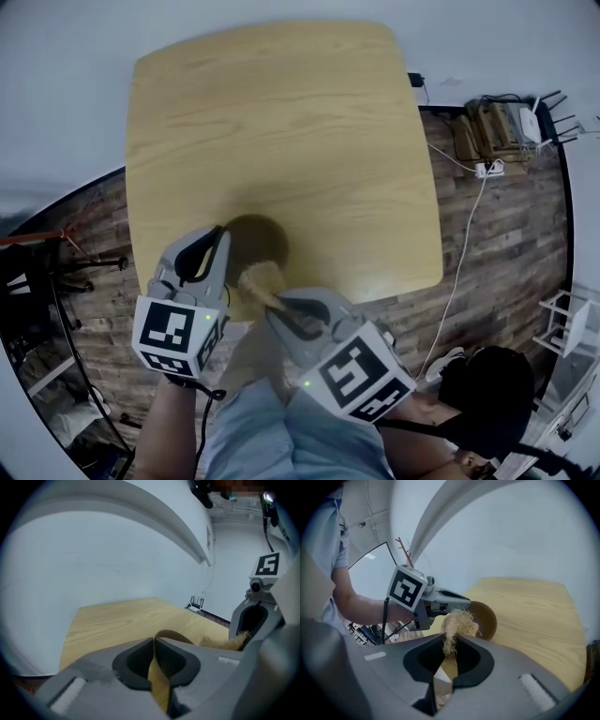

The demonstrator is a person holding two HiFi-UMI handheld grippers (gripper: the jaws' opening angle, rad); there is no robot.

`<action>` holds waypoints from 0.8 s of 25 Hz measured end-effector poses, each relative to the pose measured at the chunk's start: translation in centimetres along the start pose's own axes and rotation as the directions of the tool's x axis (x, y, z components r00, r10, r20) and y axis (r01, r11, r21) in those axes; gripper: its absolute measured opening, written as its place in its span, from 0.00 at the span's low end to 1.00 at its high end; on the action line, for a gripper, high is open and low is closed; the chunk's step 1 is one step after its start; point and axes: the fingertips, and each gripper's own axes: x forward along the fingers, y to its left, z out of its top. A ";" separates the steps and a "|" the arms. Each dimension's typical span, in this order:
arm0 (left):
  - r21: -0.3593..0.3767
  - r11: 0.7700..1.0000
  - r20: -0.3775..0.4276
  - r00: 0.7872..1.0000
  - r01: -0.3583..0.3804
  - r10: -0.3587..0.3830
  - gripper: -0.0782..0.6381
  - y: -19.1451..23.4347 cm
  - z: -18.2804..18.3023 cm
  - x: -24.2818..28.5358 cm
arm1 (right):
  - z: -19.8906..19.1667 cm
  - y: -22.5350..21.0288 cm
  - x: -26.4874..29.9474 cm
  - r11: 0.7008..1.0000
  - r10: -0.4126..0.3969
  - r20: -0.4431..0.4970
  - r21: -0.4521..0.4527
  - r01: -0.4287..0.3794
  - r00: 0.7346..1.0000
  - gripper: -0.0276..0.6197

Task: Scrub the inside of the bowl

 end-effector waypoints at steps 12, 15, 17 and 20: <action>-0.044 0.995 0.010 0.996 0.084 -0.084 0.16 -2.5 0.4 0.2 | 0.1 -5.2 1.4 0.974 -0.221 -0.059 -0.070 0.217 0.973 0.11; -0.052 0.993 0.007 0.994 0.106 -0.106 0.16 -2.9 0.5 0.2 | -0.1 -5.4 2.8 0.972 -0.225 -0.088 -0.084 0.218 0.970 0.11; -0.070 0.990 0.011 0.993 0.119 -0.118 0.16 -3.1 0.5 0.2 | -0.1 -5.1 3.7 0.974 -0.212 -0.102 -0.105 0.201 0.972 0.11; -0.083 0.988 0.006 0.992 0.129 -0.129 0.16 -3.1 0.5 0.3 | 0.0 -4.7 4.8 0.976 -0.183 -0.112 -0.139 0.167 0.977 0.11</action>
